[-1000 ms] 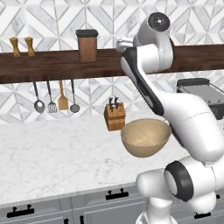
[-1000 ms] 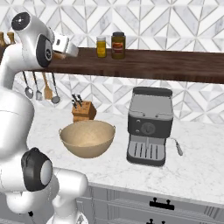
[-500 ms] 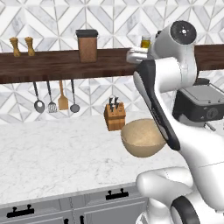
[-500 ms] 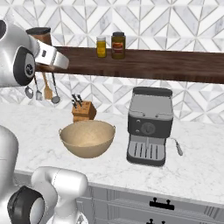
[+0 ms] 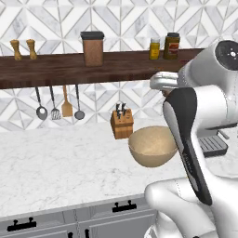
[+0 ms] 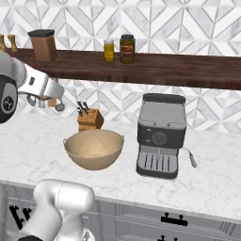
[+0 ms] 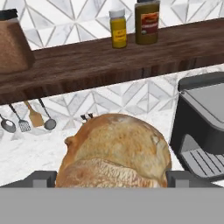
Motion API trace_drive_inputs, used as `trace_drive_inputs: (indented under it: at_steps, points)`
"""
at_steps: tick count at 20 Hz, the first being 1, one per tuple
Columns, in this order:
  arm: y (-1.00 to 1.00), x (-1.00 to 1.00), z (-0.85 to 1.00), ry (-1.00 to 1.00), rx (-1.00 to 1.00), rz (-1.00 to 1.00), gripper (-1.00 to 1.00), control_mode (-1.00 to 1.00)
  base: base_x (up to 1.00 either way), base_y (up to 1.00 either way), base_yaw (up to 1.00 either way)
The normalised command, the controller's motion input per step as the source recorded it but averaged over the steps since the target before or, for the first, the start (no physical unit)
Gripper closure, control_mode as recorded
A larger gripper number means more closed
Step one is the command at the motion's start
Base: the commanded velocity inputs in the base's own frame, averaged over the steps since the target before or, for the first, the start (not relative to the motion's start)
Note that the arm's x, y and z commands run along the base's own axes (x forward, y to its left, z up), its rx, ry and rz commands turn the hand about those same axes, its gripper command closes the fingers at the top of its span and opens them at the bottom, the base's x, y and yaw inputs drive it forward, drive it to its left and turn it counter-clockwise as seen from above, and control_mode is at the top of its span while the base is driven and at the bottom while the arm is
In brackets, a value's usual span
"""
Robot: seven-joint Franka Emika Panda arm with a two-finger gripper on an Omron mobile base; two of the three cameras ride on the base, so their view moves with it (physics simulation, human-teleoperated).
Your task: Open the cabinet, pick up the bread from the cabinet and place it in the basket. Then move the basket to the dining counter.
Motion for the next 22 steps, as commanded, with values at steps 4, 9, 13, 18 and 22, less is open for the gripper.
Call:
trace_drive_inputs:
  at_steps: [4, 9, 13, 18, 22]
  points:
    - [-0.03, -0.73, -0.6, 0.1, 0.03, 0.0, 1.0, -1.0, 0.0, 0.0, 0.0]
    - [-0.35, 0.4, -0.73, 0.32, 0.0, 0.09, 1.0, -1.0, 0.0, 0.0, 0.0]
    - [-0.03, 0.75, -0.99, 0.31, 0.0, 0.1, 1.0, -1.0, 0.0, 0.0, 0.0]
    - [0.0, 0.72, -1.0, 0.16, 0.0, 0.05, 1.0, -1.0, 0.0, 0.0, 0.0]
    - [-0.09, 1.0, -0.83, 0.13, 0.0, 0.0, 1.0, -1.0, 0.0, 0.0, 0.0]
